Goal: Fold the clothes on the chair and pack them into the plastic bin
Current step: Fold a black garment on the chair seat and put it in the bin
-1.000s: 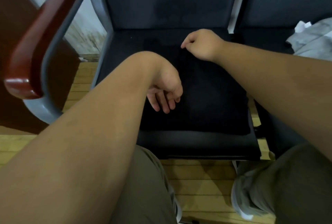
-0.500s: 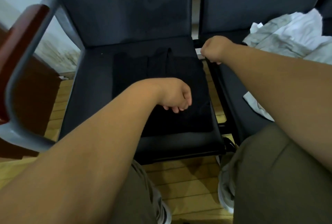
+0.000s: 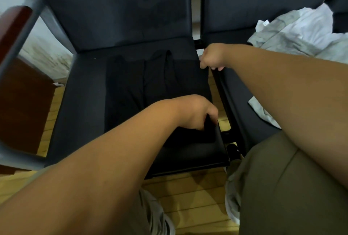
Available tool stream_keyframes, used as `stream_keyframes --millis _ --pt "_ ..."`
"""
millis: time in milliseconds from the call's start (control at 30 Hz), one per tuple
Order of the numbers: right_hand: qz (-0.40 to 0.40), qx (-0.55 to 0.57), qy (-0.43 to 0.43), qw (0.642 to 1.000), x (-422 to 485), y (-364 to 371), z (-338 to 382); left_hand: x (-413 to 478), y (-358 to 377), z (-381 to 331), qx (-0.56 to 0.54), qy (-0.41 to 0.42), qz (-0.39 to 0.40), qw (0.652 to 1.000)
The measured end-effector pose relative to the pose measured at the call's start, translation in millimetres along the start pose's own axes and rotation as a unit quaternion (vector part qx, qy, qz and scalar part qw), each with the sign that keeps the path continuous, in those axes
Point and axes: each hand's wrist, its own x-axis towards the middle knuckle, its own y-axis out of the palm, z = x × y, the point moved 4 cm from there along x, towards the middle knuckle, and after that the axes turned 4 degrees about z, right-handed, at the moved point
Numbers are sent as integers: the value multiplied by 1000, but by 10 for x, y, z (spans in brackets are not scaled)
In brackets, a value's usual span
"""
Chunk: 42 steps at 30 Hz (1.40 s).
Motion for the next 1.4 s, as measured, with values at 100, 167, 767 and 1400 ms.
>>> stream_keyframes --millis 100,167,767,1400 --pt "-11 2 2 1000 -50 -49 -7 -40 5 54 -24 -7 -23 999" --pt "-17 37 0 999 -90 -89 20 -82 0 63 -24 -7 -36 999" --pt "-118 347 -159 917 -506 219 1439 -1618 -273 675 -13 -109 -157 981" --pt "2 221 -213 952 -696 945 2084 -2072 53 1345 -48 -324 12 945"
